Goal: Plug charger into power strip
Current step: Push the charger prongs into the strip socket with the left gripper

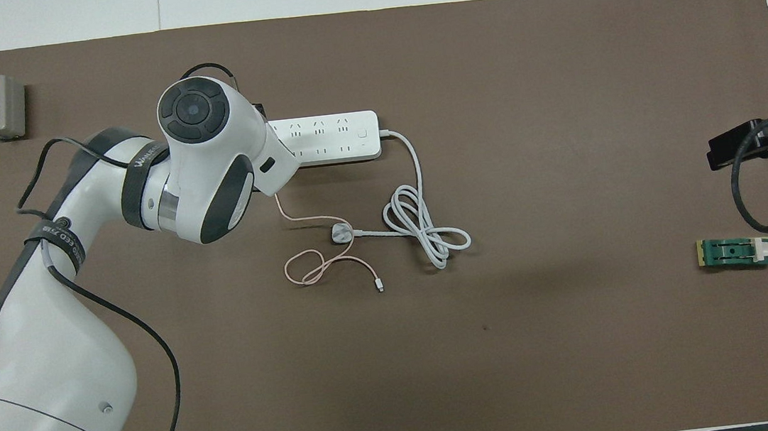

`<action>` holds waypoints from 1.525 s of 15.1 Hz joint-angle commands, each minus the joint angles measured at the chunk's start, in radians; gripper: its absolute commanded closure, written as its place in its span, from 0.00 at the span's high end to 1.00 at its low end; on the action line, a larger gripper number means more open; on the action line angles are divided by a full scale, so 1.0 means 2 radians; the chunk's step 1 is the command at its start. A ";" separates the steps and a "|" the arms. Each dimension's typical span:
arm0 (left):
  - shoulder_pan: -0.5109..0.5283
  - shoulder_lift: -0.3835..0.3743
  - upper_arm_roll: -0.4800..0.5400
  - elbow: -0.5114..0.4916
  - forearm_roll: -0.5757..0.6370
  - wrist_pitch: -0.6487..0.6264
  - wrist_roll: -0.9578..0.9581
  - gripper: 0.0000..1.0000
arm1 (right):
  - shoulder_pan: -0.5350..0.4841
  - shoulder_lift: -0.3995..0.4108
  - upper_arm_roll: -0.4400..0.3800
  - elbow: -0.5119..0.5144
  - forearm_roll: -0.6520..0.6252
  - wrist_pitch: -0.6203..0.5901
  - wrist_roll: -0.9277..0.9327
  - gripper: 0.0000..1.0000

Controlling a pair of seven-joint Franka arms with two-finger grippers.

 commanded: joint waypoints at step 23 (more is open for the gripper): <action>0.010 0.058 -0.006 0.073 -0.057 -0.049 0.053 0.00 | -0.008 -0.008 0.004 -0.006 0.013 -0.001 -0.009 1.00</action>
